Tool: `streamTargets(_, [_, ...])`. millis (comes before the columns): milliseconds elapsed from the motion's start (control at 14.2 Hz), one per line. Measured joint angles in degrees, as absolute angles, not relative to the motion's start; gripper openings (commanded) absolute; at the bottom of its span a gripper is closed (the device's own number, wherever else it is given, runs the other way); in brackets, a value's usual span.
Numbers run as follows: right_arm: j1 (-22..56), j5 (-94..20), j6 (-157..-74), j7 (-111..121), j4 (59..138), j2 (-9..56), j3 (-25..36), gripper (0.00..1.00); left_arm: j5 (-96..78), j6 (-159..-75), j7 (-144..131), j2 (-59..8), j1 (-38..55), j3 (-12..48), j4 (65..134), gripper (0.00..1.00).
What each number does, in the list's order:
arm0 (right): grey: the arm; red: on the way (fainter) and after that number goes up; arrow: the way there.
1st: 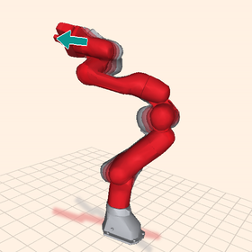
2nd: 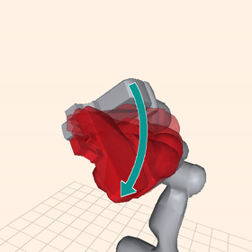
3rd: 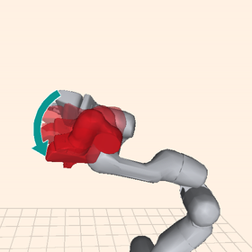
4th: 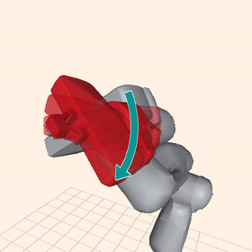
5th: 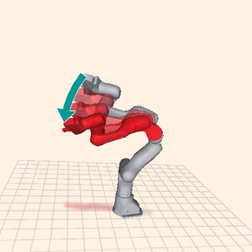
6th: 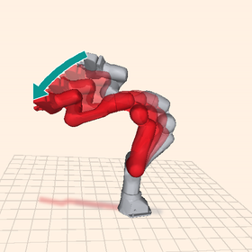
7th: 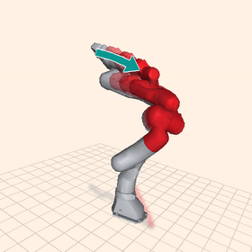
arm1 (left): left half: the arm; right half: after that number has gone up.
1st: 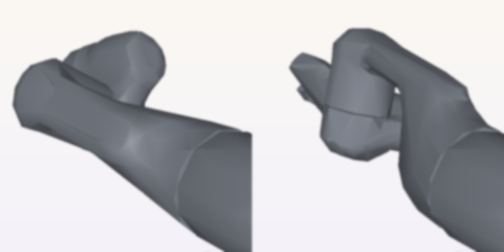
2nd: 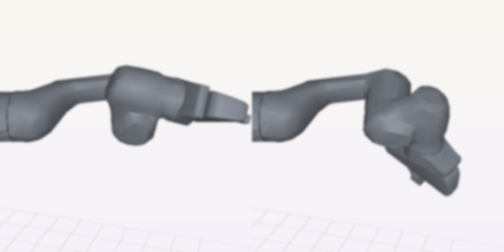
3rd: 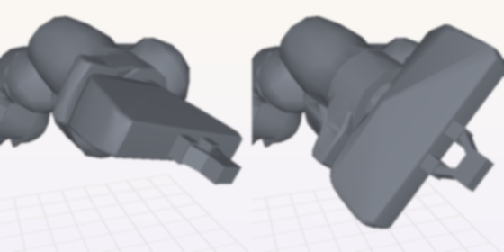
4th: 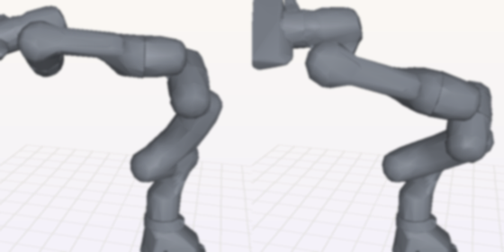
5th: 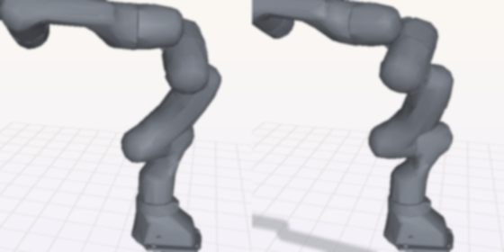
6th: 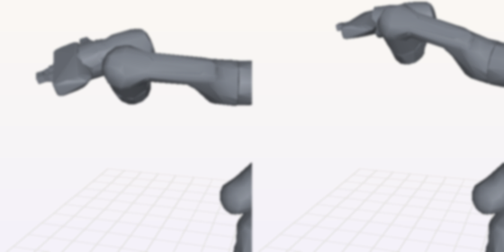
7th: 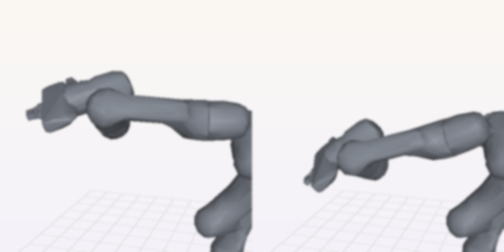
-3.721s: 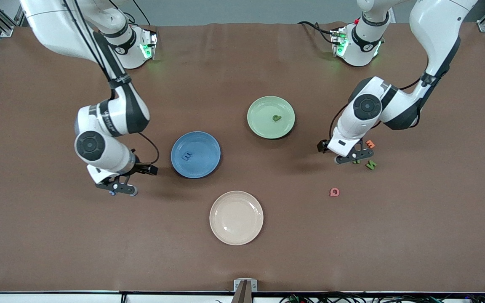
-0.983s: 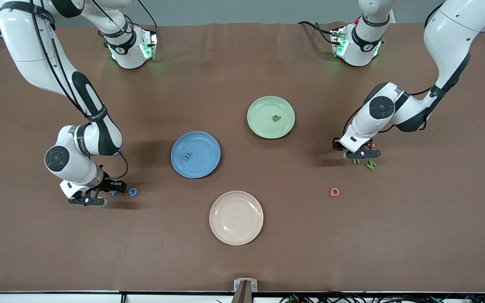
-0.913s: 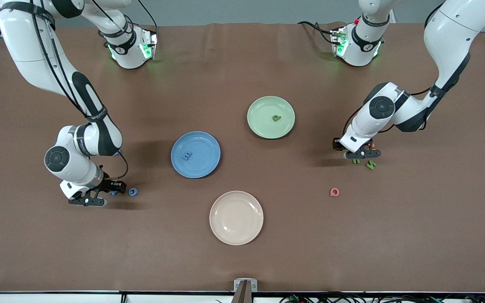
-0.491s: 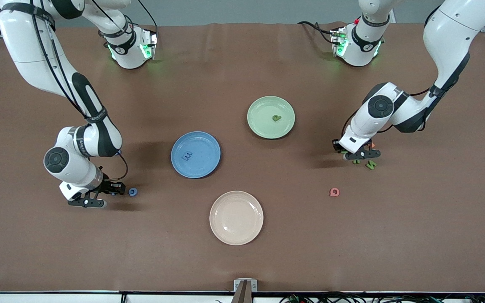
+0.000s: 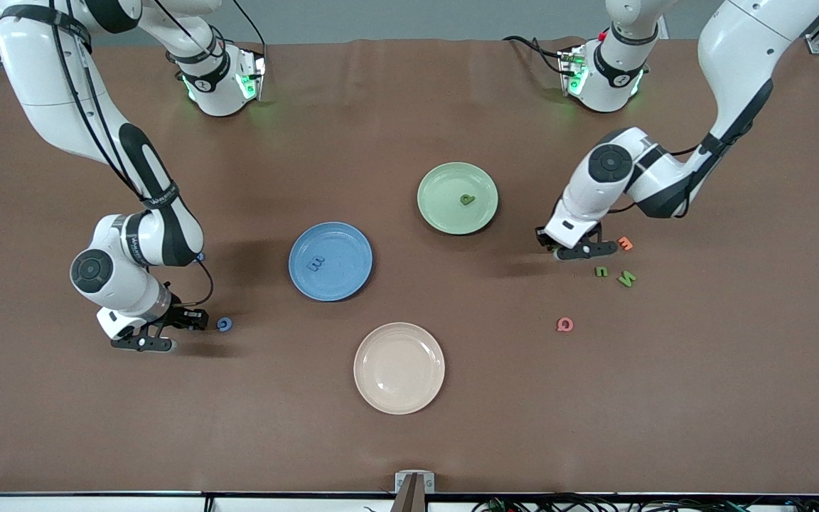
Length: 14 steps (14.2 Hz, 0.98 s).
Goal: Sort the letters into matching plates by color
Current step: 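Drop + onto the blue plate while the left gripper carries B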
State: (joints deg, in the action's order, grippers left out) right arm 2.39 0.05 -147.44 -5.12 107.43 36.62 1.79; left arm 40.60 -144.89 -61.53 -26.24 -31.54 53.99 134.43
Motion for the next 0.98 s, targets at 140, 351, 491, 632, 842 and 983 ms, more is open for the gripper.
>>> streamTargets(140, [2.39,0.05,-147.42,-5.12,107.42,36.64,1.78,0.52,38.29,-144.16,-65.61,-26.20,-31.50,58.54,134.39,0.29])
streamTargets(351, [2.43,0.05,-147.37,-5.12,107.21,36.63,1.65,0.24,37.40,-143.78,-73.67,-26.16,-31.19,64.86,134.30,0.29])
streamTargets(491, [2.48,0.05,-147.09,-5.14,106.92,36.64,1.58,0.04,37.31,-143.74,-78.04,-26.15,-29.97,67.11,134.25,0.29])
streamTargets(632, [2.48,0.05,-147.09,-5.14,106.92,36.64,1.58,0.03,37.02,-143.74,-81.76,-26.20,-27.03,67.38,134.23,0.29])
streamTargets(842, [2.50,0.05,-146.54,-5.15,106.78,36.64,1.58,0.02,36.67,-143.56,-86.32,-26.54,-22.31,67.33,134.06,0.29])
streamTargets(983, [2.65,0.04,-142.09,-6.33,105.62,36.60,1.39,0.02,36.46,-141.07,-88.84,-27.45,-18.83,67.04,133.04,0.29])
